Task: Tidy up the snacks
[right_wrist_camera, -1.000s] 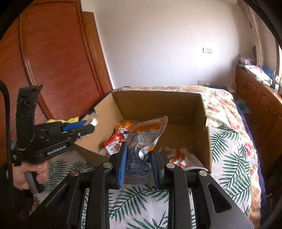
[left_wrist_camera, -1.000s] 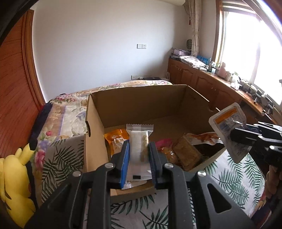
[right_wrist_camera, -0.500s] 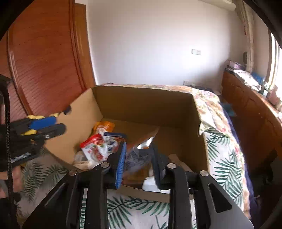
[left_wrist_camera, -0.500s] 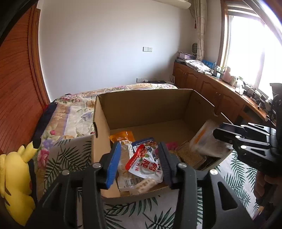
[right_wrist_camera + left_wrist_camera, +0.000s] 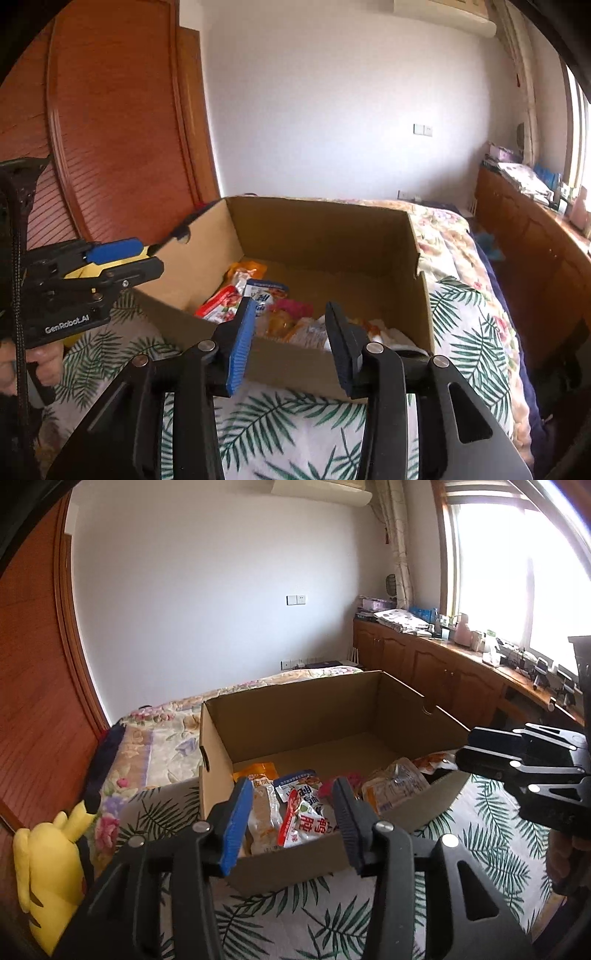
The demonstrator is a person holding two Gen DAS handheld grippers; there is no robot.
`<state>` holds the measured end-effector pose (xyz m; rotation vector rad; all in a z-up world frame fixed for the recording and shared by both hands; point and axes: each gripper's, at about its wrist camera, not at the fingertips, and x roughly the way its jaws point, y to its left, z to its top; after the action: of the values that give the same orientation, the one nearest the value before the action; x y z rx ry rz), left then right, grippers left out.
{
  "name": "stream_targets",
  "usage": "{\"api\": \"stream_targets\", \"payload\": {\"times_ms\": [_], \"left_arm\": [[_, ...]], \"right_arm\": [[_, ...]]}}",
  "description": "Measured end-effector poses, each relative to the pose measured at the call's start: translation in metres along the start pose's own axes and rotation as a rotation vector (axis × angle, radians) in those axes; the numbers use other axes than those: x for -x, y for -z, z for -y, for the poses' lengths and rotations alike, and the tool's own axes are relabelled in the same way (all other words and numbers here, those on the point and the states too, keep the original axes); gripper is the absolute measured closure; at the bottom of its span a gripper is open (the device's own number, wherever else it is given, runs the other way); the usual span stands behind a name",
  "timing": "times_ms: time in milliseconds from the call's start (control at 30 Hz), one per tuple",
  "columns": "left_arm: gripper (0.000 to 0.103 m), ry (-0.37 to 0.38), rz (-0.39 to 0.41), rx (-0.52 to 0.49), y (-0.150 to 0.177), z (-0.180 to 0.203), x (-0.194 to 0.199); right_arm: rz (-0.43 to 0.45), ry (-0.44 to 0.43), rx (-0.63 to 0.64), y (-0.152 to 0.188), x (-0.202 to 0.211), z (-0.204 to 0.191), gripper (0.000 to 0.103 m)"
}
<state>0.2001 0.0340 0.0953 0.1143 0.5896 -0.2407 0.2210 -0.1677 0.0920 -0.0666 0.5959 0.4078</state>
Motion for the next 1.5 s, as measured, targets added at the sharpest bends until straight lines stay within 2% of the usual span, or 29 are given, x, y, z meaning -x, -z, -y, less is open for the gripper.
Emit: {"api": "stream_targets", "payload": {"times_ms": [200,433,600,833,900,1033,1067,1100,1200,1267,1400,1500], "left_arm": [[0.057,0.013,0.005,0.001,0.016,0.008,0.025],[0.056,0.018,0.024,-0.037,0.037,0.02,0.052],[0.05,0.0,0.034,-0.048,0.054,0.033,0.069],[0.04,0.022,0.05,-0.048,0.075,0.052,0.086],[0.03,0.023,0.061,-0.027,0.08,0.054,0.091],[0.029,0.004,0.072,-0.016,0.087,0.061,0.1],[0.026,0.002,0.076,-0.019,0.088,0.063,0.104],[0.019,-0.003,0.081,-0.023,0.089,0.065,0.108],[0.008,-0.03,0.108,-0.024,0.091,0.07,0.122],[0.005,-0.045,0.128,-0.022,0.094,0.076,0.132],[0.004,-0.058,0.157,0.009,0.098,0.084,0.15],[0.004,-0.105,0.171,0.029,0.102,0.089,0.161]], "right_arm": [[0.039,-0.009,-0.02,0.026,0.037,-0.002,0.064],[0.043,-0.004,-0.019,0.052,0.063,-0.004,0.064],[0.045,0.004,0.002,0.064,0.075,-0.01,0.063],[0.072,0.015,-0.025,0.08,0.093,-0.012,0.051],[0.079,0.025,-0.024,0.084,0.097,-0.013,0.048],[0.095,0.048,-0.024,0.091,0.107,-0.013,0.037],[0.095,0.049,-0.028,0.092,0.108,-0.013,0.035],[0.094,0.047,-0.028,0.093,0.112,-0.013,0.034],[0.112,0.041,-0.031,0.094,0.121,-0.015,0.023],[0.137,0.042,-0.031,0.095,0.13,-0.018,0.014],[0.168,0.075,-0.013,0.095,0.143,-0.028,0.01],[0.192,0.081,-0.009,0.096,0.152,-0.034,0.01]]}}
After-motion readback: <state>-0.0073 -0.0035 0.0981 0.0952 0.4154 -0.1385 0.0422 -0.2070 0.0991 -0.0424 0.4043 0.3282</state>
